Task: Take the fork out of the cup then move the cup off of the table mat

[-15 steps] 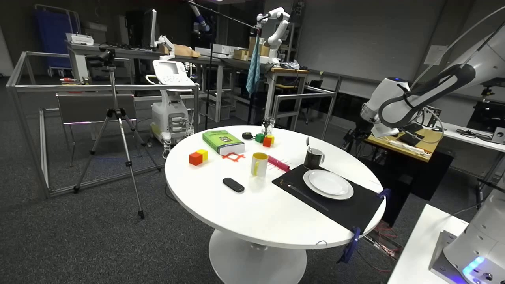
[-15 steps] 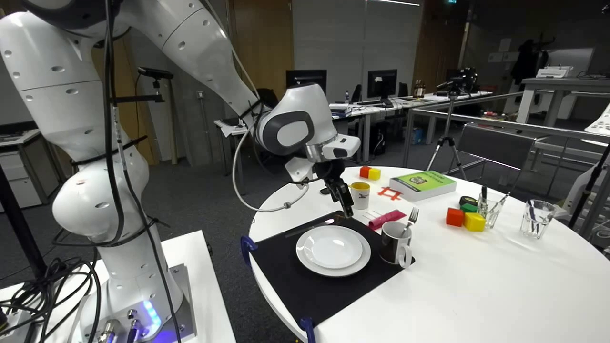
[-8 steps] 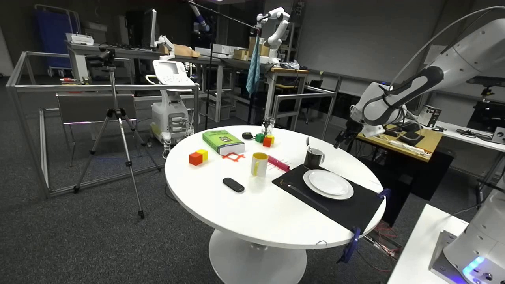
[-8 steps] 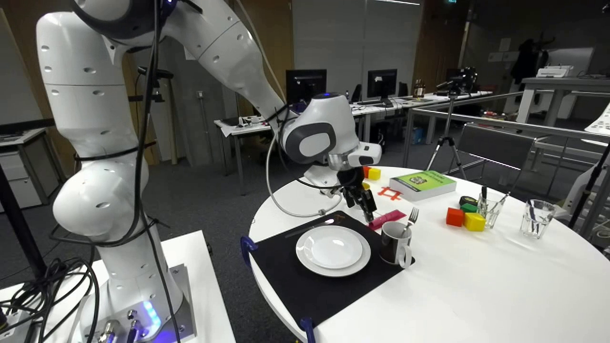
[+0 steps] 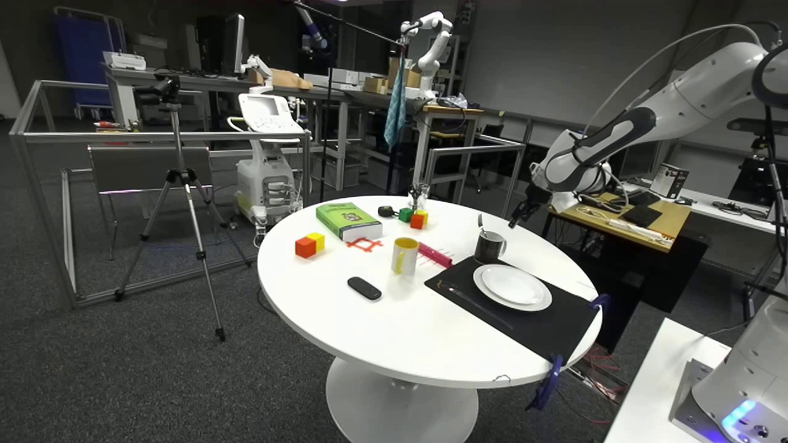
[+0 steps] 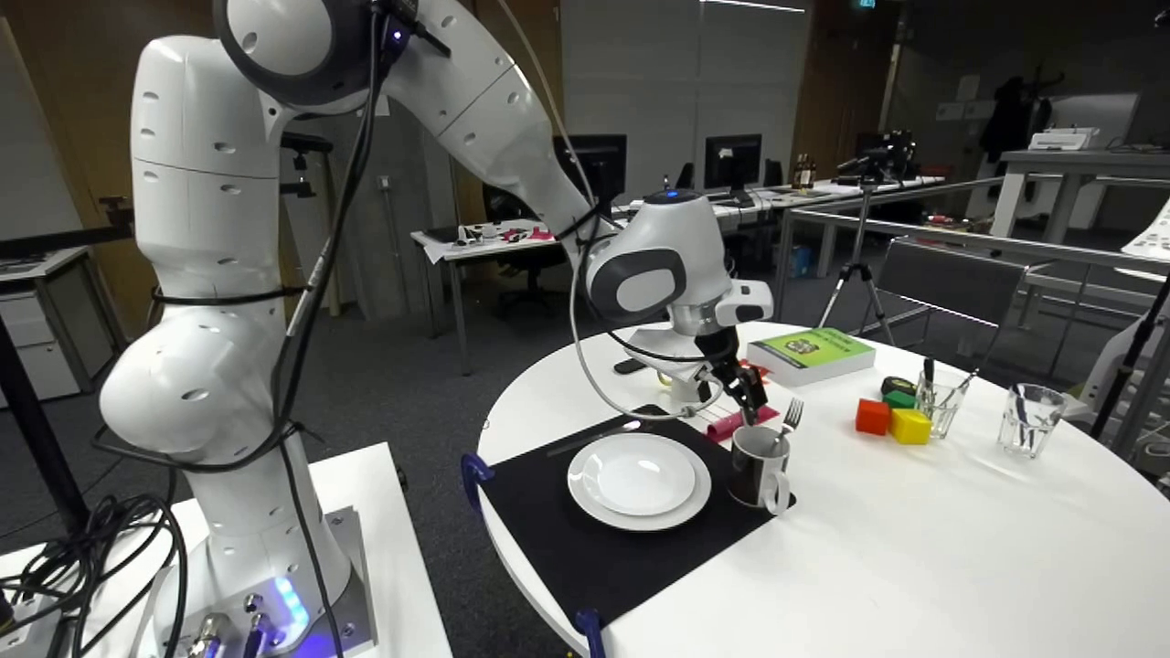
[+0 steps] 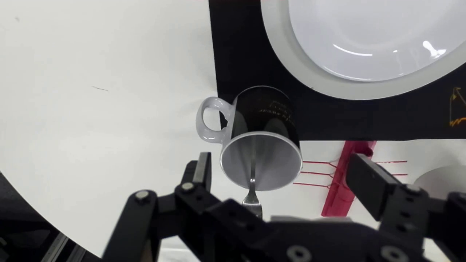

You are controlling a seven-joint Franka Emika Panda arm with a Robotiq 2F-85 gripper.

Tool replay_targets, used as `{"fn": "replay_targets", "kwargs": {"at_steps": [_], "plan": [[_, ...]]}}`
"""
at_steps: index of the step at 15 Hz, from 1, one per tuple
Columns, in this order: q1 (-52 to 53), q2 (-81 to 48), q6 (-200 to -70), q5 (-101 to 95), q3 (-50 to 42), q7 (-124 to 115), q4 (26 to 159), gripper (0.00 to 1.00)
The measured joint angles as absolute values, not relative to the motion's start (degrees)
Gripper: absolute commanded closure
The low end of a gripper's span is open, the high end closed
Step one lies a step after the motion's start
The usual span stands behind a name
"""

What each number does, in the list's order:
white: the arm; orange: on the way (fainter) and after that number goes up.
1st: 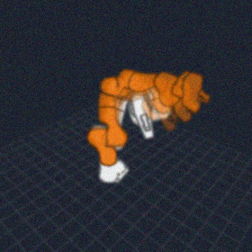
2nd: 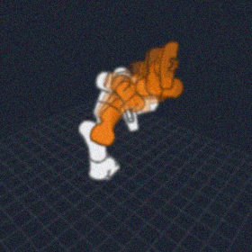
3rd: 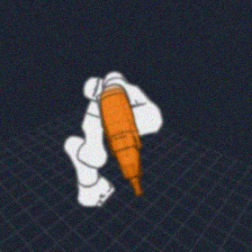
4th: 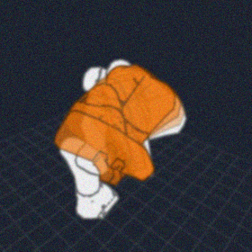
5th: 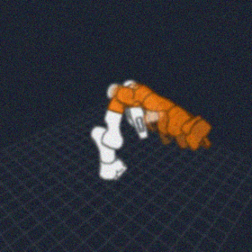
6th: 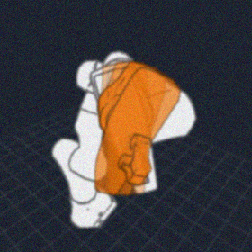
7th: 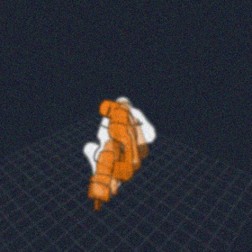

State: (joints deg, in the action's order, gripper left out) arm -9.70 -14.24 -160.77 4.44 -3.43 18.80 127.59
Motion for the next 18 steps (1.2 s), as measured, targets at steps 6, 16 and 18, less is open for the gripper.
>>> {"fn": "replay_targets", "kwargs": {"at_steps": [6,16,18], "plan": [[-10.73,-20.61,-160.77,4.37,-3.4,18.9,122.14,0.0],[-10.72,-26.43,-160.77,4.31,-2.28,18.58,115.95,0.0],[-10.71,-26.45,-160.77,4.26,-2.23,18.55,116.08,0.0]]}}
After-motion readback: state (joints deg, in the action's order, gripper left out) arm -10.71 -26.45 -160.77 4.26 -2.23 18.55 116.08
